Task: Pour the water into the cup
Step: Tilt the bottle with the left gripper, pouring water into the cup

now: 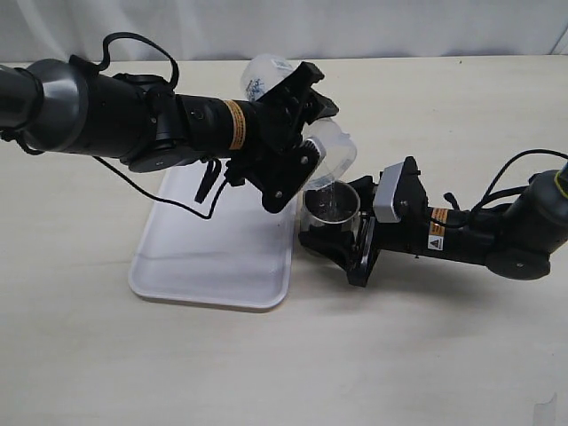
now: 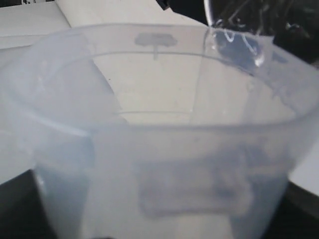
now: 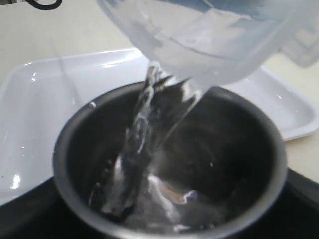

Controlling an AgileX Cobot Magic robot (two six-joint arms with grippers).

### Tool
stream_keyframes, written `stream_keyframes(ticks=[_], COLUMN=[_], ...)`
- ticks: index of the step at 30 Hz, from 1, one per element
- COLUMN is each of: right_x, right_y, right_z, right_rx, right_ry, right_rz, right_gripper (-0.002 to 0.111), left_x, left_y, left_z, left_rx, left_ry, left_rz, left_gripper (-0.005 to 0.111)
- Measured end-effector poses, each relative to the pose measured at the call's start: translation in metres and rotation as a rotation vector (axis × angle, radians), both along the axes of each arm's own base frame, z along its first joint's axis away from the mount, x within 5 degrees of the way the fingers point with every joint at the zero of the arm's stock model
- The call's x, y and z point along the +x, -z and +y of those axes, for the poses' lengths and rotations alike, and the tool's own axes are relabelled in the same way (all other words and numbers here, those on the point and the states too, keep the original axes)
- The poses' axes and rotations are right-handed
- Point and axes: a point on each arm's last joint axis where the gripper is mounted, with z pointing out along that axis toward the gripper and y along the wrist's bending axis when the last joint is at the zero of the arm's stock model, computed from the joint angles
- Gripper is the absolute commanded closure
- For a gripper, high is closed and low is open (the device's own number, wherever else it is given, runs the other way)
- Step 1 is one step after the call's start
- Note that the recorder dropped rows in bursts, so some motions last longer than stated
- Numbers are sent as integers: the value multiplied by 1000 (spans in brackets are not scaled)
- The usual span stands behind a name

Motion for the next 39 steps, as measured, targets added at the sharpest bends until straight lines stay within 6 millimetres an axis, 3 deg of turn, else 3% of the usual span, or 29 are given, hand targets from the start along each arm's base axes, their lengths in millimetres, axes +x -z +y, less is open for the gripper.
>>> stream_keyframes(ticks=[22,39], right_x=[0,0], right_y=[0,0], right_z=[0,0], right_rx=[0,0], right_ry=[0,0], right_rz=[0,0], right_gripper=[104,104], left_x=[-1,-1], left_y=[-4,-6], left_z=[-4,-5], left_rx=[62,-5], left_ry=[137,92], left_rz=[-166,-105], left_gripper=[107,107])
